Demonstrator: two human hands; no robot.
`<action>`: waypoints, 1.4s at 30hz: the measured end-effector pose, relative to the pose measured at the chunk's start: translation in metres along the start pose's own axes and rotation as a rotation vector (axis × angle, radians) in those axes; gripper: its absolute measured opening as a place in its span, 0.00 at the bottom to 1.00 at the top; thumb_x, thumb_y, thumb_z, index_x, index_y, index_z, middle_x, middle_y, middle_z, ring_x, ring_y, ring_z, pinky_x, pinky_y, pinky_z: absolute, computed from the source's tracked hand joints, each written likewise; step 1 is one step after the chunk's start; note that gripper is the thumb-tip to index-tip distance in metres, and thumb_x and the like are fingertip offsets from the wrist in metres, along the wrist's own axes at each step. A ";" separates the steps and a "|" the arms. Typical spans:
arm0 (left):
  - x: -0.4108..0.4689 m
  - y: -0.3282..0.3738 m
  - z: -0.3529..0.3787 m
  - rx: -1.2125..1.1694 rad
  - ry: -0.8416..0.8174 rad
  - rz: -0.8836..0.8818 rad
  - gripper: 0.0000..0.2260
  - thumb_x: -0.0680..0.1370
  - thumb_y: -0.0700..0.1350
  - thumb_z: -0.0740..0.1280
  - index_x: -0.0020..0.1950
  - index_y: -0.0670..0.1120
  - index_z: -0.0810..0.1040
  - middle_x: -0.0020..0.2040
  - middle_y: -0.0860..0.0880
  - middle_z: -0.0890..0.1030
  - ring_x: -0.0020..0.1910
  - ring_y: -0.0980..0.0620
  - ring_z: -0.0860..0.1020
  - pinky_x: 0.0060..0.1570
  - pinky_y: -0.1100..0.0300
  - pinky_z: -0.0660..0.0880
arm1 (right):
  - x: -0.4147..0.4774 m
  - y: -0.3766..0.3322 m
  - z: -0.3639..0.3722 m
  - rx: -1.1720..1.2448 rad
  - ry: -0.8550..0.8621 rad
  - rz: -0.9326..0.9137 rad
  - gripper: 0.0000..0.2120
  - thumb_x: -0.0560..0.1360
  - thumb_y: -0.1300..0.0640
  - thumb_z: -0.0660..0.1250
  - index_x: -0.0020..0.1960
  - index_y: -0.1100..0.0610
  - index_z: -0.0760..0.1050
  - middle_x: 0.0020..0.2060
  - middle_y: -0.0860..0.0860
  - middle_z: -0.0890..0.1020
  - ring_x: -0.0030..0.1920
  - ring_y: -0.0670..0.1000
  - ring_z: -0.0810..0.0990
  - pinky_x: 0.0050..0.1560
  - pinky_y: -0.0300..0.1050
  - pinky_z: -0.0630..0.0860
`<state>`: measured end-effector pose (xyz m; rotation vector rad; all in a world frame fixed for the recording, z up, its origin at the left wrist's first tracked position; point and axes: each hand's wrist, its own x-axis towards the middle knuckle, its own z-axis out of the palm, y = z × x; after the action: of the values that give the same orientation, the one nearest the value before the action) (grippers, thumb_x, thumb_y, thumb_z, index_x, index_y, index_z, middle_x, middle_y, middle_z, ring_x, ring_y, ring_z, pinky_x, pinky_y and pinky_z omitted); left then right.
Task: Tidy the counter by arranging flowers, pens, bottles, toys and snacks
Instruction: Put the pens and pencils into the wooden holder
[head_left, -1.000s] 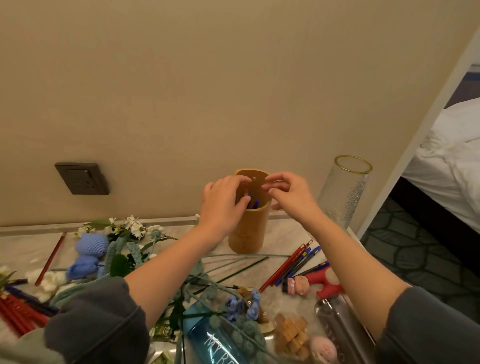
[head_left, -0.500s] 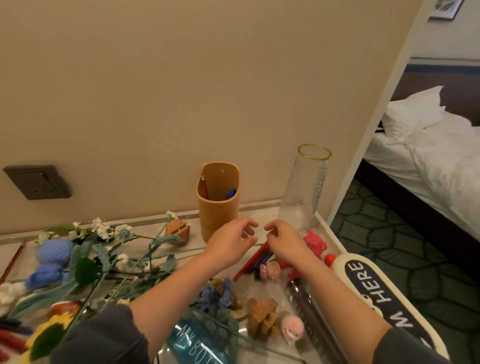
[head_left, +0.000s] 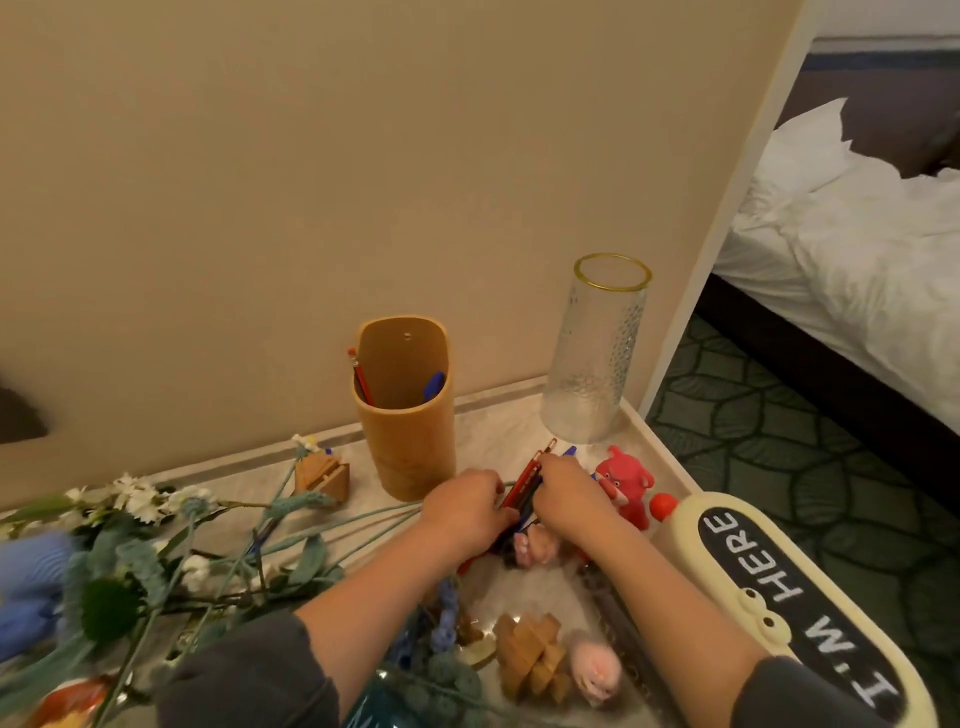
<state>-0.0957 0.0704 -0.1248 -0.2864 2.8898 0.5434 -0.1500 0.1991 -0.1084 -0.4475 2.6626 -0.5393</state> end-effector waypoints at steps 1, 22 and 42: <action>0.002 0.001 0.002 0.038 0.001 0.006 0.16 0.75 0.59 0.66 0.56 0.49 0.75 0.52 0.48 0.79 0.48 0.48 0.79 0.46 0.53 0.78 | 0.001 0.001 0.000 0.033 0.011 0.002 0.14 0.75 0.67 0.56 0.59 0.61 0.72 0.57 0.59 0.74 0.52 0.58 0.79 0.51 0.51 0.77; 0.018 -0.001 0.016 0.107 -0.038 0.080 0.10 0.77 0.55 0.58 0.44 0.50 0.71 0.42 0.48 0.79 0.39 0.47 0.75 0.34 0.58 0.67 | 0.006 0.010 0.013 0.463 0.012 0.100 0.19 0.77 0.66 0.60 0.66 0.60 0.62 0.41 0.49 0.77 0.44 0.50 0.77 0.45 0.46 0.74; 0.024 0.026 0.008 0.095 -0.163 -0.111 0.09 0.76 0.51 0.64 0.51 0.47 0.73 0.42 0.50 0.75 0.42 0.49 0.76 0.39 0.57 0.72 | 0.010 0.009 0.011 0.682 0.006 0.241 0.21 0.76 0.65 0.57 0.69 0.58 0.63 0.53 0.60 0.81 0.45 0.56 0.82 0.47 0.51 0.80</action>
<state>-0.1238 0.0930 -0.1284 -0.3671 2.7129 0.3896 -0.1567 0.2000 -0.1248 0.0752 2.2908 -1.2879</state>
